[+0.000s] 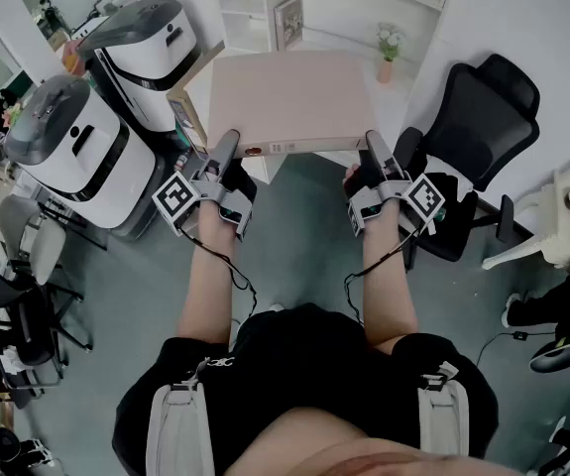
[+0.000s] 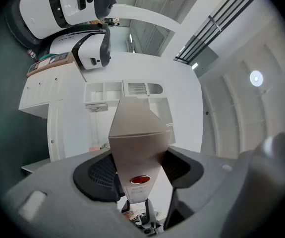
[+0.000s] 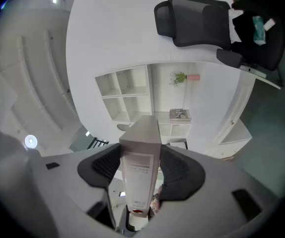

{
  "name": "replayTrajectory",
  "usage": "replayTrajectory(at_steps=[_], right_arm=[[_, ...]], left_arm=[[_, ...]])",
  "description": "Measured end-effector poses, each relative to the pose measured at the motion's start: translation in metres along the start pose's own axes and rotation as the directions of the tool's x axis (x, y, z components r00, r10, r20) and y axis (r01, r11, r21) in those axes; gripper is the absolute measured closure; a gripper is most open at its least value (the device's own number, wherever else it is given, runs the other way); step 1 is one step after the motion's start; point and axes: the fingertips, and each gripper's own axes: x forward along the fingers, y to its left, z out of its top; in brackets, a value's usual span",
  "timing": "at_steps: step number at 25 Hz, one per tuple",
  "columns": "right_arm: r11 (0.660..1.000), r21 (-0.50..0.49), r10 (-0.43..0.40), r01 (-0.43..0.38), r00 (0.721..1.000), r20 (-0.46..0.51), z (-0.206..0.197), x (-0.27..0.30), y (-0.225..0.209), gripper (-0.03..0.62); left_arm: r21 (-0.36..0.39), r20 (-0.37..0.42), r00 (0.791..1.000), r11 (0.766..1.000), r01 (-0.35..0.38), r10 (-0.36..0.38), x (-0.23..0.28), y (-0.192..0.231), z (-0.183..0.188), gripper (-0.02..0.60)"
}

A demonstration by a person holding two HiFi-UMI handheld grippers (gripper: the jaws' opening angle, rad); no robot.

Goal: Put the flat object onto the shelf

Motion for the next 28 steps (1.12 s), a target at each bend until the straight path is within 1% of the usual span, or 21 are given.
replayTrajectory(at_steps=[6,12,20,28], right_arm=[[1.0,0.002,-0.012,0.012,1.0,0.001,-0.01,0.002,-0.008,0.345],[0.999,0.002,-0.041,0.041,0.999,0.028,-0.018,0.013,-0.016,0.345],[0.997,0.008,-0.078,0.078,0.997,0.011,-0.034,0.034,-0.036,0.345],[0.998,-0.01,-0.068,0.068,0.997,0.022,-0.059,0.056,-0.041,0.345]], left_arm=[[-0.011,0.005,1.0,1.0,-0.005,0.005,-0.006,0.007,0.007,0.299],[-0.038,-0.001,1.0,0.999,-0.023,0.023,-0.007,0.019,0.019,0.298],[-0.045,0.004,0.999,0.998,-0.047,0.047,-0.009,0.039,0.044,0.298],[-0.042,-0.012,1.0,0.999,-0.013,0.013,-0.013,0.044,0.08,0.298]])
